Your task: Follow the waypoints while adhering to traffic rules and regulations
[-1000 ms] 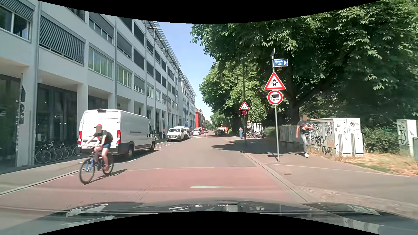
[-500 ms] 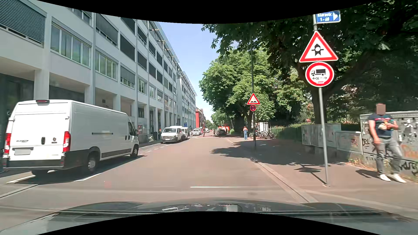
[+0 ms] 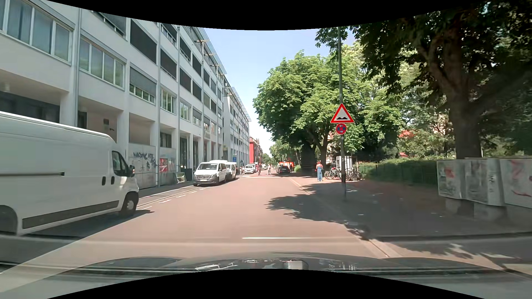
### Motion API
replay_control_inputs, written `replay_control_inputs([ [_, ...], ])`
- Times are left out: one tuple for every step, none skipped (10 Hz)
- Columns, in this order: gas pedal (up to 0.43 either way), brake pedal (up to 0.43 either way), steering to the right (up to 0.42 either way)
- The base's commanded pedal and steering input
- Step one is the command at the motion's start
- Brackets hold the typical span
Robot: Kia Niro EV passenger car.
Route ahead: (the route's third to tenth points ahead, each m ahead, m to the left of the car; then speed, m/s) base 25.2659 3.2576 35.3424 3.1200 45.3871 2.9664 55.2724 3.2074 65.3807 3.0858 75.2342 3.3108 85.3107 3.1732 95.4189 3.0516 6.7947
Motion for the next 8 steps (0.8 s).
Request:
replay_control_inputs([
  [0.039,0.000,-0.004],
  [0.039,0.000,-0.004],
  [0.039,0.000,-0.005],
  [0.039,0.000,-0.005],
  [0.039,0.000,-0.005],
  [0.039,0.000,-0.005],
  [0.039,0.000,-0.005],
  [0.020,0.000,-0.005],
])
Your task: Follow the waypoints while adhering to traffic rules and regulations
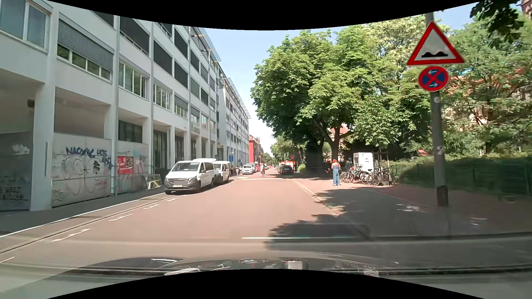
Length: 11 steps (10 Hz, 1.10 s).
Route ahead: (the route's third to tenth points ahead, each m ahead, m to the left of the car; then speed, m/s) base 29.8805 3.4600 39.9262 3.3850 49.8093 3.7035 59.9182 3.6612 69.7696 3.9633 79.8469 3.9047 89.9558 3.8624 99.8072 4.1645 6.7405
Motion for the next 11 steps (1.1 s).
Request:
replay_control_inputs([
  [0.008,0.000,-0.005],
  [0.008,0.000,-0.005],
  [0.008,0.000,-0.005],
  [0.000,0.000,-0.005],
  [0.000,0.000,-0.005],
  [0.000,0.000,-0.005],
  [0.000,0.000,-0.005],
  [0.000,0.000,-0.005],
  [0.000,0.000,-0.005],
  [0.000,0.000,-0.005],
  [0.000,0.000,-0.005],
])
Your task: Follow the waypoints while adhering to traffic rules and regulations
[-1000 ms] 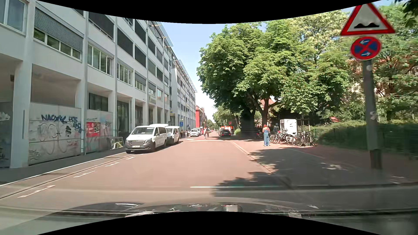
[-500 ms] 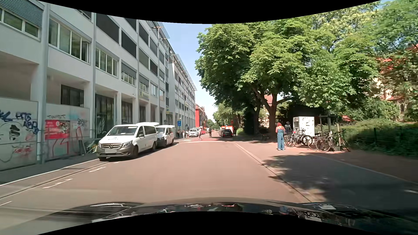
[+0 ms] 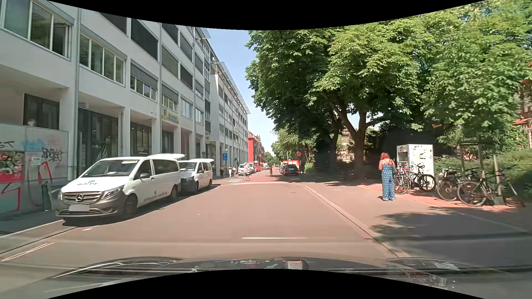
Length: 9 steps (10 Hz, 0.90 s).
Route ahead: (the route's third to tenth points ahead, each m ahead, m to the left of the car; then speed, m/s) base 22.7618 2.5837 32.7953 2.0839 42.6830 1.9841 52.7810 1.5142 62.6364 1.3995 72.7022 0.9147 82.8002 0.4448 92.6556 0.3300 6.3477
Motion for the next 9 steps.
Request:
replay_control_inputs([
  [0.000,0.000,-0.005],
  [0.000,0.000,-0.005],
  [0.000,0.000,-0.005],
  [0.000,0.000,-0.005],
  [0.000,0.000,-0.005],
  [0.000,0.000,-0.006],
  [0.000,0.000,-0.007],
  [0.000,0.000,-0.008],
  [0.000,0.000,-0.008],
])
